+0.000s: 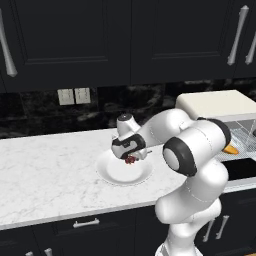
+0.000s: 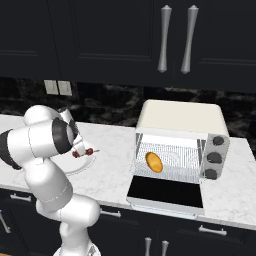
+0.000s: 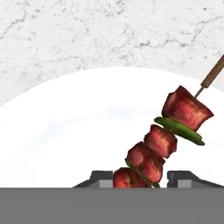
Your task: Pick up the kebab skewer and baguette bread, and place them inside the toaster oven. Close the toaster oven door and start by setting the timer.
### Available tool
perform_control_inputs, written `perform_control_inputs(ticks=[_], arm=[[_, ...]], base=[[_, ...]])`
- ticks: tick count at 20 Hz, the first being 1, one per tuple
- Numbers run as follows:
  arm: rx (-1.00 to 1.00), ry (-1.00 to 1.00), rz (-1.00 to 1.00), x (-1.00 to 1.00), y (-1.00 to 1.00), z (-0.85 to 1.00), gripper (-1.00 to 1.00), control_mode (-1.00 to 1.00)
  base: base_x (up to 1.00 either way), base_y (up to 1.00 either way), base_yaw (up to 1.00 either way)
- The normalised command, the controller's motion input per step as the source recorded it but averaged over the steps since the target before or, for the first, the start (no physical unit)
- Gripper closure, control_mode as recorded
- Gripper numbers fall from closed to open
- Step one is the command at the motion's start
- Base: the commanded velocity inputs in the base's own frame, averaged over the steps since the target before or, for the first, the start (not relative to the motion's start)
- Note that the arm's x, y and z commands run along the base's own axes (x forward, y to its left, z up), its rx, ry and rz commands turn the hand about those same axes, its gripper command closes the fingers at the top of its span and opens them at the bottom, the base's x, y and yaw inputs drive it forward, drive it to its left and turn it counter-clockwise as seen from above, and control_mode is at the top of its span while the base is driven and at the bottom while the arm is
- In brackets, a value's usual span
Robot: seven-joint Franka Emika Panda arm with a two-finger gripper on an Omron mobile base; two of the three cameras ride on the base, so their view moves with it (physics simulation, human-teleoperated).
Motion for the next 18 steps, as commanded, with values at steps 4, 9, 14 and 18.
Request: perform_control_inputs(ticks=[4, 9, 14, 18], arm=[[0.06, -0.16, 0.0, -0.16, -0.03, -0.57, -1.0, -1.0], [0.11, -0.12, 0.0, -0.15, -0.2, -0.5, -1.0, -1.0], [0.11, -0.04, 0.0, 0.0, -0.12, -0.27, 1.0, -1.0], [0.04, 0.03, 0.0, 0.0, -0.11, 0.0, 1.0, -1.0]], base=[[0.0, 0.0, 0.0], [0.0, 0.0, 0.0], [0.0, 0.0, 0.0], [0.0, 0.0, 0.0]])
